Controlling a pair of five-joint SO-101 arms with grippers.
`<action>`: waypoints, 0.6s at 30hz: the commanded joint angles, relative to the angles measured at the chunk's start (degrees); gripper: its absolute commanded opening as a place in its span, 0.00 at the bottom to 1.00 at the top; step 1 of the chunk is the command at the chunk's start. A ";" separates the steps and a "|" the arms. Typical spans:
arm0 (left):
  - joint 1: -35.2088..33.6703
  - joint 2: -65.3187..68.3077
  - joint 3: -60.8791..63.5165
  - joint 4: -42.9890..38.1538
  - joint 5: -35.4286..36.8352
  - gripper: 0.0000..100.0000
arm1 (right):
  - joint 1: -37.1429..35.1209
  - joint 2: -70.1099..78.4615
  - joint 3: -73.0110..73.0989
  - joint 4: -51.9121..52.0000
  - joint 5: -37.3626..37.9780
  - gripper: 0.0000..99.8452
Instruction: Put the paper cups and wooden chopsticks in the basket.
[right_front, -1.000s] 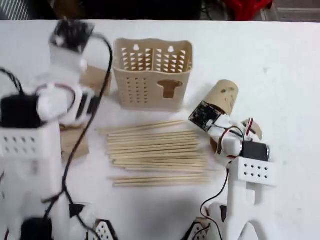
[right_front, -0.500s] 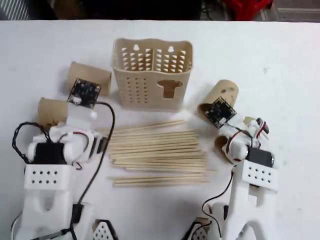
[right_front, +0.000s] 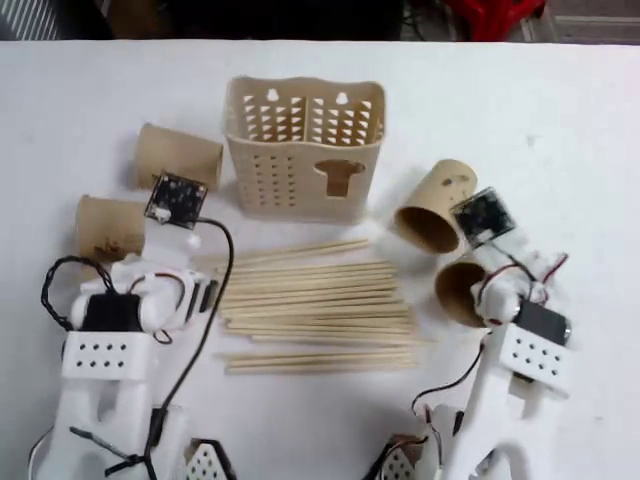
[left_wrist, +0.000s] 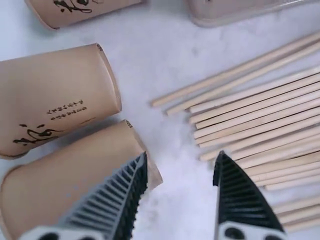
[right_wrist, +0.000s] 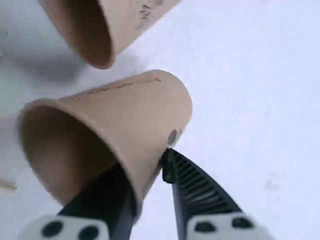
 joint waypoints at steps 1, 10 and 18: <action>-0.48 -1.19 1.67 -3.78 0.79 0.23 | 2.15 -0.84 -7.74 6.73 -3.34 0.02; -0.48 -1.27 3.16 -5.89 0.88 0.23 | 4.88 -0.92 -30.86 26.24 -11.43 0.02; -0.57 -1.10 3.52 -5.98 0.88 0.23 | 3.38 -0.84 -50.99 38.11 -18.29 0.02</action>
